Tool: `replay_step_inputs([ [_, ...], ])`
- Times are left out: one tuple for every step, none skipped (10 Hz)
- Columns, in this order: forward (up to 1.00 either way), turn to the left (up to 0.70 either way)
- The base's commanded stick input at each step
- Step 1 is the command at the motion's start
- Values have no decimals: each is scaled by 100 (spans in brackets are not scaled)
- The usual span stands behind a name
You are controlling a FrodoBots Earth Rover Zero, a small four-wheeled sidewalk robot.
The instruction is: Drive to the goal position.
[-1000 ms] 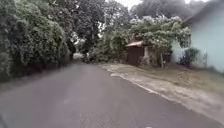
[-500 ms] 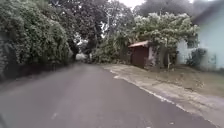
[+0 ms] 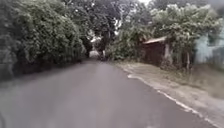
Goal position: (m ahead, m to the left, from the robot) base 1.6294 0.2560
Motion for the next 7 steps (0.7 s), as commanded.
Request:
replay_step_inputs([
  [70,0],
  [70,0],
  [70,0],
  [70,0],
  [70,0],
  [70,0],
  [70,0],
])
